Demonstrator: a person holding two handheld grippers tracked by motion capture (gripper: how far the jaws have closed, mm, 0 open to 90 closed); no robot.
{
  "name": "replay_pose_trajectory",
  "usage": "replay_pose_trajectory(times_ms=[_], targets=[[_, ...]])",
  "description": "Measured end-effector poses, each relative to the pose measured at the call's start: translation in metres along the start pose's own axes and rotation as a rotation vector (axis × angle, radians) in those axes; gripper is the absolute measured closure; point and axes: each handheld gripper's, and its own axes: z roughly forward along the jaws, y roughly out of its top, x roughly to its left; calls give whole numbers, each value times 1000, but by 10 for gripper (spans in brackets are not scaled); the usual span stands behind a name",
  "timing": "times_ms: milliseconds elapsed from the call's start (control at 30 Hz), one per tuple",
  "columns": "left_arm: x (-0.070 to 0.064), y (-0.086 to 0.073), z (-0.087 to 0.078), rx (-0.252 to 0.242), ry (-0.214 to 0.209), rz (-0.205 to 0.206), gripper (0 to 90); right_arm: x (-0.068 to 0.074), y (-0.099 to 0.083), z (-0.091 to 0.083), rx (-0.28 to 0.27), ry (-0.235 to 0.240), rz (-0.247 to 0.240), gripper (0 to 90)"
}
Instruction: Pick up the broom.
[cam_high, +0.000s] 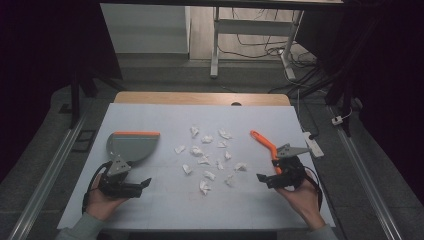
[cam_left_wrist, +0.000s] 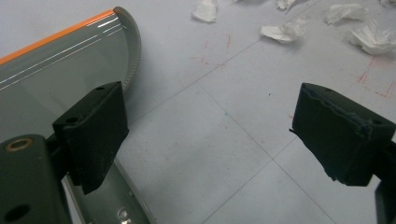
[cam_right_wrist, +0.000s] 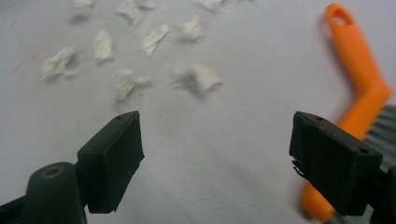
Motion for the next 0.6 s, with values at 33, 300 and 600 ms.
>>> replay_pose_trajectory(times_ms=[33,300,600], targets=[[0,-1,0,3,0,1,114,-3,4,-1,9,1,6,174],[1,-1,2,8,-1,-1,113,-29,30,6,83,-22,35,186],[1,-1,6,23,0,-1,112,-74,47,33,235,-80,92,195]])
